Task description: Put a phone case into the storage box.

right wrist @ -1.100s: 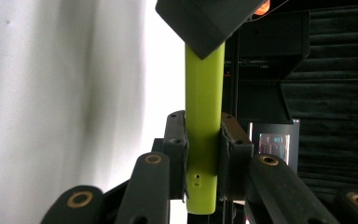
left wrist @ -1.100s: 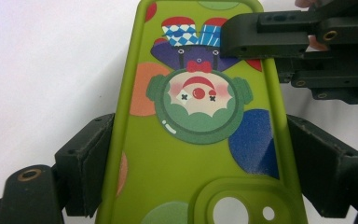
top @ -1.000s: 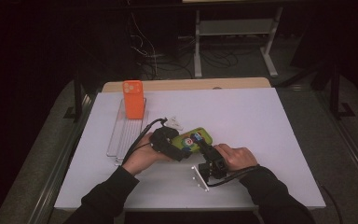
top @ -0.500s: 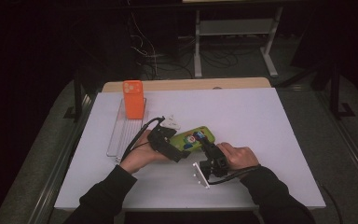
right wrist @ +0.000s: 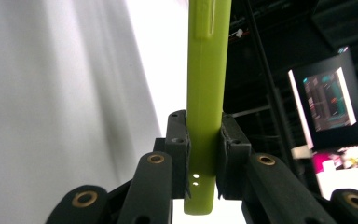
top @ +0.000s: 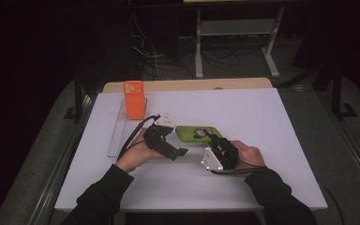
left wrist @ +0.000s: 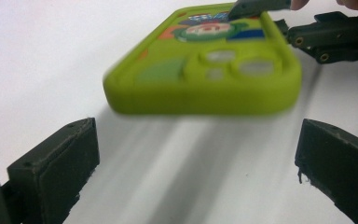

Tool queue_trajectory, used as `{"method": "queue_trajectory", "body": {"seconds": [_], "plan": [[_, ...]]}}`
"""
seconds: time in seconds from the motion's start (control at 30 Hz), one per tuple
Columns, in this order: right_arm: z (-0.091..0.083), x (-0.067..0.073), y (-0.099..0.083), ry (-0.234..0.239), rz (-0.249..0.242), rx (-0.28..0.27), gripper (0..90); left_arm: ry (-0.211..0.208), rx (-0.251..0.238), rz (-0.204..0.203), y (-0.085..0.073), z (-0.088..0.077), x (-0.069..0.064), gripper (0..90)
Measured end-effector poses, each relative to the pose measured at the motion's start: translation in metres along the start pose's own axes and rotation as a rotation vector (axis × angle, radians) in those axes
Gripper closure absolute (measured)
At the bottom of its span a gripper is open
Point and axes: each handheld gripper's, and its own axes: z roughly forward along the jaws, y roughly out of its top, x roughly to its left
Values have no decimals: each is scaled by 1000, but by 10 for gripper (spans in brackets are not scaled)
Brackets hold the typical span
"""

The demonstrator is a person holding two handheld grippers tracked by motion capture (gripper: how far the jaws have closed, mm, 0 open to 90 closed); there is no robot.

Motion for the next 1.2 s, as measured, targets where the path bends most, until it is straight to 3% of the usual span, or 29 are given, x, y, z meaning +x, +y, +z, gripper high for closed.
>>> {"method": "queue_trajectory", "body": {"seconds": [0.1,0.13,0.23,0.37,0.4,0.63,0.77,1.03,1.07,1.17,1.2], "plan": [[0,-7,-2,27,47,-11,761,1,-1,-12,0,0,1,0],[0,-9,-3,49,92,-5,761,0,-14,-28,-1,0,0,0],[-1,-11,-3,90,240,-3,761,4,-13,-26,-1,0,1,0],[2,-18,-6,134,322,-2,761,5,11,0,-1,-2,4,0],[2,-19,-6,155,365,1,761,4,10,4,-1,-2,4,0],[4,-27,-12,248,558,-6,761,14,13,-22,-1,-2,5,0],[5,-32,-15,307,693,-3,761,18,11,-31,-1,-1,4,0],[8,-41,-26,366,840,-14,761,29,3,-50,-2,-1,5,0],[9,-43,-27,373,864,-14,761,32,11,-42,-2,-1,6,0],[9,-45,-30,401,964,-25,761,31,-8,-69,-1,-1,6,0],[9,-46,-30,409,974,-19,761,31,-19,-76,-1,-1,7,0]]}}
